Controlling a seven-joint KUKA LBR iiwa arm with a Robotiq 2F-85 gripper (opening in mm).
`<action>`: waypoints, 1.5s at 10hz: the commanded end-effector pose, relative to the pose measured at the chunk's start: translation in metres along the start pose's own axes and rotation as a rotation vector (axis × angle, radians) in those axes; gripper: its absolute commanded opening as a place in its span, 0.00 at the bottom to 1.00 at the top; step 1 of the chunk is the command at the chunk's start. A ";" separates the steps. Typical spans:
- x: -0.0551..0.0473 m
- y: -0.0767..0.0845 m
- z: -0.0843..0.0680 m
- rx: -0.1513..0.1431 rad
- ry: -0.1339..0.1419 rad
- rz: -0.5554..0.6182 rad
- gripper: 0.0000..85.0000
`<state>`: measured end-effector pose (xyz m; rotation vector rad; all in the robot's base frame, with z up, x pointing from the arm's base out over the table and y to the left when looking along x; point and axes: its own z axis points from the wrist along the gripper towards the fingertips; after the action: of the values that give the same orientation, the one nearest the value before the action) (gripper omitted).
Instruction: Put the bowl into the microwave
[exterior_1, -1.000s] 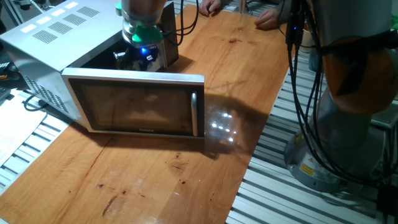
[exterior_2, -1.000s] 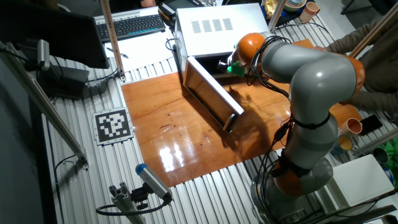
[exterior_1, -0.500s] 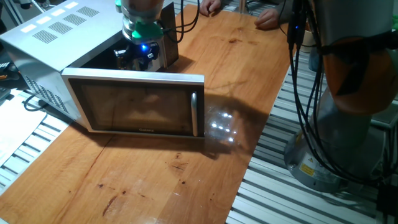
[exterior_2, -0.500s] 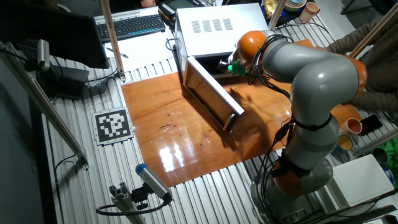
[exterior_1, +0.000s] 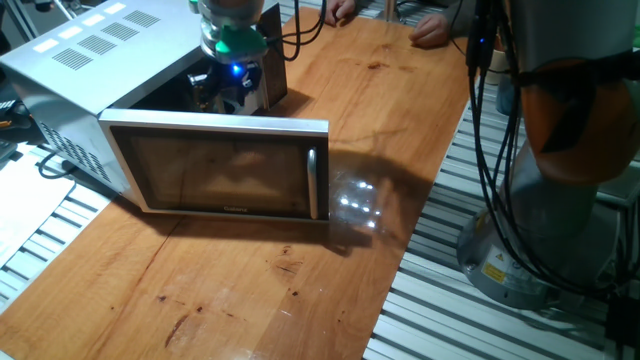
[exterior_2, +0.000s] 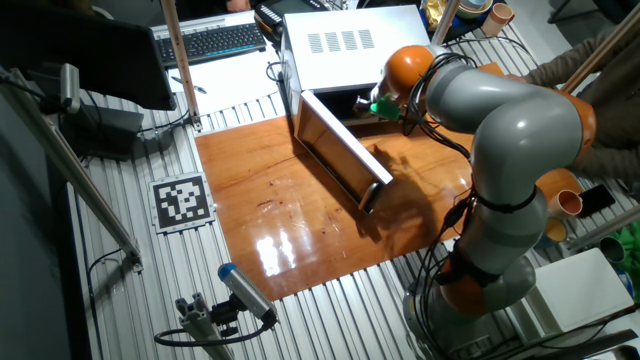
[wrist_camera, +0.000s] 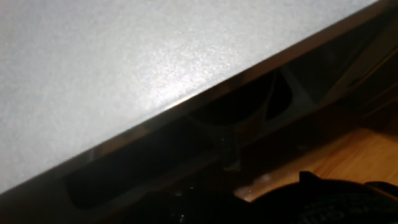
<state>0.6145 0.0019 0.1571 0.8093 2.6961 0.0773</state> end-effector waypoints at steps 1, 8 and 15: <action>0.001 0.000 -0.002 0.002 0.002 -0.001 0.80; 0.006 -0.003 -0.016 0.015 0.035 -0.011 0.80; 0.009 -0.005 -0.025 0.018 0.062 -0.027 0.80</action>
<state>0.5971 0.0037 0.1776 0.7879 2.7691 0.0730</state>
